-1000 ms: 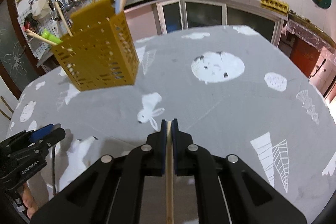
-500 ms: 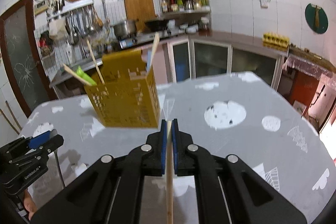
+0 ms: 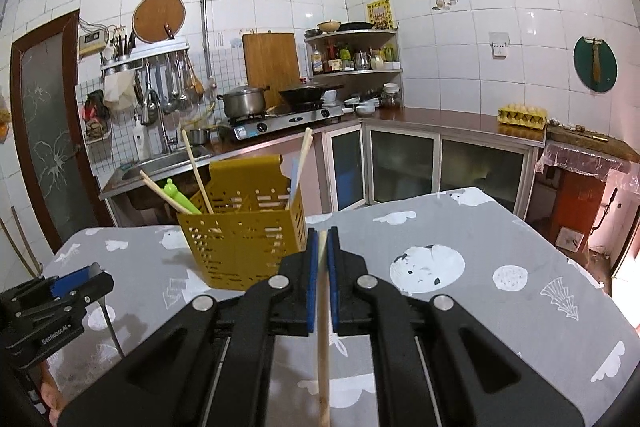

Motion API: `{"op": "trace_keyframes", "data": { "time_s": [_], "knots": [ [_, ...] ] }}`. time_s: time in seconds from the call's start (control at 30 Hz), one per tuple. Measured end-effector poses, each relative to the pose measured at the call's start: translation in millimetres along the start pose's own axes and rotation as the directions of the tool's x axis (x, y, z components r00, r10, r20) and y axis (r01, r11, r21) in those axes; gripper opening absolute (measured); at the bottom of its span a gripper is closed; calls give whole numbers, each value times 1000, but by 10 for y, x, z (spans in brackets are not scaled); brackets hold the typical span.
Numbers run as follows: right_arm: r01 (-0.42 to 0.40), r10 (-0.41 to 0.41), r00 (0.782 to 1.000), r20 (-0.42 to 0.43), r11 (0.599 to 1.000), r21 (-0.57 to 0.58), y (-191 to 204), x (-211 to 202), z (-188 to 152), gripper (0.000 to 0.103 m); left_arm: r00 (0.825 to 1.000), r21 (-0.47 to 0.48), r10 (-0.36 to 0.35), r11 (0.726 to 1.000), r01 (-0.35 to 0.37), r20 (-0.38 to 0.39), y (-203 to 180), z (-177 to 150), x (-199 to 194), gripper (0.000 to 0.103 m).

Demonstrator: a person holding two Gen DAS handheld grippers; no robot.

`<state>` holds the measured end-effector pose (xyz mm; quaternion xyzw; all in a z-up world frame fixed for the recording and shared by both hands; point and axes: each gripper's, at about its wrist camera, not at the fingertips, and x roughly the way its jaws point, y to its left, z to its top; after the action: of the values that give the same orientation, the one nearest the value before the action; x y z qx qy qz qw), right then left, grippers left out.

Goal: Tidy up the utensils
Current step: 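Lift the grey spoon and chopstick with both tools above the yellow holder, then lower the spoon and chopstick into the yellow holder and open both tools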

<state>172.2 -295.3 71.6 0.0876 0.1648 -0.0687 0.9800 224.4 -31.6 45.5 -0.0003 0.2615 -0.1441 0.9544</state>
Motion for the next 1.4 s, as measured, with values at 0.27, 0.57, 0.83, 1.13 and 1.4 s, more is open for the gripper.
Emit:
{"op": "trace_keyframes", "data": {
  "time_s": [0.27, 0.57, 0.83, 1.13, 1.4],
  "knots": [
    [1, -1, 998, 55, 1000, -7, 52, -2, 148, 5, 998, 18, -9, 1000, 7, 60, -22, 146, -114, 35],
    [-8, 8, 994, 112, 1000, 1, 116, 64, 492, 5, 992, 4, -48, 999, 47, 119, -47, 552, -165, 35],
    [-22, 25, 981, 190, 1000, -17, 257, 121, 1081, 5, 971, 14, -54, 999, 52, 232, -177, 1247, -193, 35],
    [-46, 54, 966, 252, 998, -35, 464, 286, 1654, 5, 954, 43, -24, 999, 12, 298, -337, 1828, 187, 35],
    [-49, 58, 979, 195, 997, -53, 552, 763, 1607, 5, 965, 53, -20, 999, 6, 261, -340, 1841, 881, 35]
  ]
}}
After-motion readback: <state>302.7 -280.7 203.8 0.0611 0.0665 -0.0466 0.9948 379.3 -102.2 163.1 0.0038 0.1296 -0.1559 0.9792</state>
